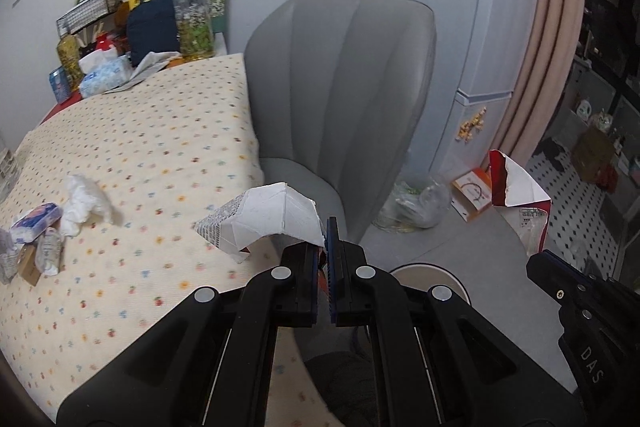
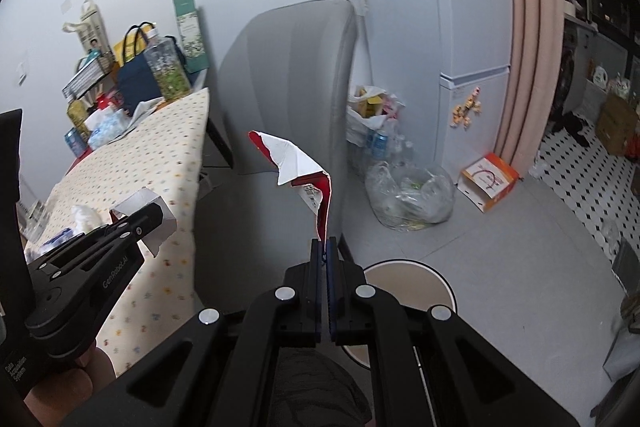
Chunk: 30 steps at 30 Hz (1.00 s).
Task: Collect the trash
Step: 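Carry the paper and wrapper in both grippers toward the white trash bin, then open the right gripper over the bin dropping the wrapper while the left drops the white paper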
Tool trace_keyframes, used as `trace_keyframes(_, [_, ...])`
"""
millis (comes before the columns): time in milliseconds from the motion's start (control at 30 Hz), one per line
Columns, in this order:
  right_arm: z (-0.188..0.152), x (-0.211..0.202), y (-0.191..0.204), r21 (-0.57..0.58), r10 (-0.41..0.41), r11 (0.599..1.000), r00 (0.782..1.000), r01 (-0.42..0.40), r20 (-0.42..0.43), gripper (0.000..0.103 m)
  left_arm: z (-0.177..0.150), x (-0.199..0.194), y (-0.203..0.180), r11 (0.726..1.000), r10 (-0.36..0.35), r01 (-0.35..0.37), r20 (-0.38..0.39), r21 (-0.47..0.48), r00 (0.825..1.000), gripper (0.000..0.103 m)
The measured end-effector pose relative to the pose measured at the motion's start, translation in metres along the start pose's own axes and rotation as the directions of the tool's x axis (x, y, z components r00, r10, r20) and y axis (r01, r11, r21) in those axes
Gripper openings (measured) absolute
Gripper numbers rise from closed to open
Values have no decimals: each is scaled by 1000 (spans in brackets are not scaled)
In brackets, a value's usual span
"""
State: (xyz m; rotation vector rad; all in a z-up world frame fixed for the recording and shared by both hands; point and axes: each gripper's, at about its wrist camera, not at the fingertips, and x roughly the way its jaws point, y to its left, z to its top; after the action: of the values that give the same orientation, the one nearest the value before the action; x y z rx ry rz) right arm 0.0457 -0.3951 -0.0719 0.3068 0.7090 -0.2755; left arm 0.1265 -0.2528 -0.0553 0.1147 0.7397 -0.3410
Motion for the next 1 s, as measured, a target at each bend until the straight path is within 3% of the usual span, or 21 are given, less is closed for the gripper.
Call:
trace_keyframes(500, [-7, 42, -74, 125, -60, 990, 994, 71, -90, 9, 0, 51, -66, 993, -50, 59, -90, 101, 995, 4])
trace_keyframes(533, [-7, 44, -80, 137, -66, 987, 993, 79, -97, 13, -1, 54, -71, 992, -52, 62, -95, 109, 994, 4])
trace_keyframes(600, [-10, 44, -90, 159, -82, 983, 993, 96, -90, 49, -3, 59, -77, 991, -55, 67, -104, 117, 993, 4])
trace_keyframes(633, [-10, 43, -94, 162, -100, 981, 992, 111, -80, 53, -3, 61, -80, 990, -55, 68, -106, 123, 993, 4])
trace_keyframes(1000, [-20, 33, -135, 227, -164, 958, 984, 177, -77, 57, -11, 74, -114, 979, -85, 110, -145, 171, 986, 4])
